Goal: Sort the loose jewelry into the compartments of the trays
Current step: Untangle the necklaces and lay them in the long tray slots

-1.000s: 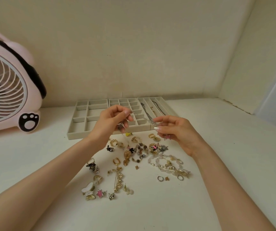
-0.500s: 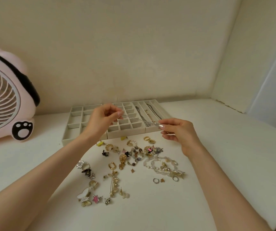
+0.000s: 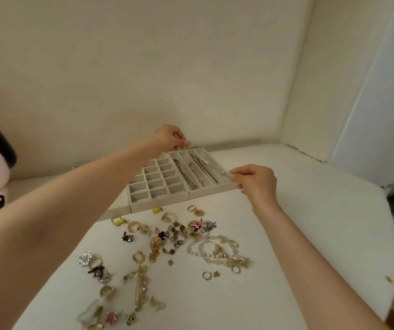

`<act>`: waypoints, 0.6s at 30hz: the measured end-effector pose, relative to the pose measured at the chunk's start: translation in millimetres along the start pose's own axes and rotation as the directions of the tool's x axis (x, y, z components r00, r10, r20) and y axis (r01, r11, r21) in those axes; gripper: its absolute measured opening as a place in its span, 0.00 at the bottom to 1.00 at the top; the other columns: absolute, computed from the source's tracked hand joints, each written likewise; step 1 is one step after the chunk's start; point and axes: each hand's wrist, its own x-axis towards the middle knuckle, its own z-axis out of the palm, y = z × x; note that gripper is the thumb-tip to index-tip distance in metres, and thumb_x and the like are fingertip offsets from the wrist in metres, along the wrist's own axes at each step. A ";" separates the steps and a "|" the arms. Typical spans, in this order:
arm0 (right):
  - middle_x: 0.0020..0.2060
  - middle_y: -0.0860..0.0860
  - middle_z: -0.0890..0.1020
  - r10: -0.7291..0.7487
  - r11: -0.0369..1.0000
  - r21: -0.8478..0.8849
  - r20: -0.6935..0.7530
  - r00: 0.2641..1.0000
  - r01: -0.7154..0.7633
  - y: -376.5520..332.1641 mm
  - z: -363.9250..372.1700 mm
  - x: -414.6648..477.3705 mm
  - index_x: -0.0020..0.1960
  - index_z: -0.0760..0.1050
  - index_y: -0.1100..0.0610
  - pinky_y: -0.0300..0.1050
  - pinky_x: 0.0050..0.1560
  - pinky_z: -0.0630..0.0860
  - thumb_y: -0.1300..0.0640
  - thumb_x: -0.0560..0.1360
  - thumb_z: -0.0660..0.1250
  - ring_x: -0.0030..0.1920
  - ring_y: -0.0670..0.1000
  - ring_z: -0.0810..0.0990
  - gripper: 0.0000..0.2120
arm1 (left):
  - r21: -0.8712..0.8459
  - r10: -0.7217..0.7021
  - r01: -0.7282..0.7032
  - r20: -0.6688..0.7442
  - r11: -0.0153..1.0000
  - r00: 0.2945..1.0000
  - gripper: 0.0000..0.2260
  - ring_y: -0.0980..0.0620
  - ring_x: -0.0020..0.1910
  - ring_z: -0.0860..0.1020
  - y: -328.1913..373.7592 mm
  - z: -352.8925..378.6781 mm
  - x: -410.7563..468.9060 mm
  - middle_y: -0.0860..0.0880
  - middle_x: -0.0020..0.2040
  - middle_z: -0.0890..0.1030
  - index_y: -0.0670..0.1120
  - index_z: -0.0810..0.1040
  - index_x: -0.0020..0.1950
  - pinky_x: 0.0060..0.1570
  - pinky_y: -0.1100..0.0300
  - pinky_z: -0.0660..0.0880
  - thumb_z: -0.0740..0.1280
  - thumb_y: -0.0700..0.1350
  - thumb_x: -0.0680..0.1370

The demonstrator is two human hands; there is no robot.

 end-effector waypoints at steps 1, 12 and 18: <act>0.32 0.46 0.81 -0.006 0.999 -0.034 0.001 1.000 0.006 -0.8 1.3 4.2 0.32 0.79 0.47 0.48 0.44 0.79 0.63 0.67 0.73 0.38 0.51 0.80 0.12 | -0.038 -0.020 0.020 0.004 0.999 1.000 0.06 0.61 0.25 0.73 0.8 3.2 11.1 0.48 0.34 0.79 0.44 0.76 0.38 0.24 0.71 0.70 0.73 0.40 0.72; 0.32 0.43 0.77 -0.109 0.972 -0.197 0.106 0.988 0.128 15.2 14.4 45.8 0.44 0.82 0.56 0.29 0.38 0.70 0.65 0.68 0.72 0.35 0.40 0.75 0.07 | -0.107 0.018 -0.024 -0.058 0.994 0.998 0.11 0.55 0.27 0.76 -11.7 51.5 89.9 0.45 0.34 0.77 0.44 0.74 0.36 0.29 0.68 0.75 0.68 0.30 0.73; 0.33 0.46 0.80 -0.196 0.947 -0.231 0.136 0.971 0.223 26.4 22.8 54.7 0.44 0.83 0.57 0.24 0.36 0.68 0.65 0.69 0.72 0.36 0.42 0.76 0.06 | 0.037 0.112 -0.110 -0.080 0.993 0.990 0.04 0.52 0.36 0.77 -19.9 76.5 105.6 0.46 0.38 0.77 0.39 0.78 0.45 0.37 0.60 0.79 0.68 0.32 0.73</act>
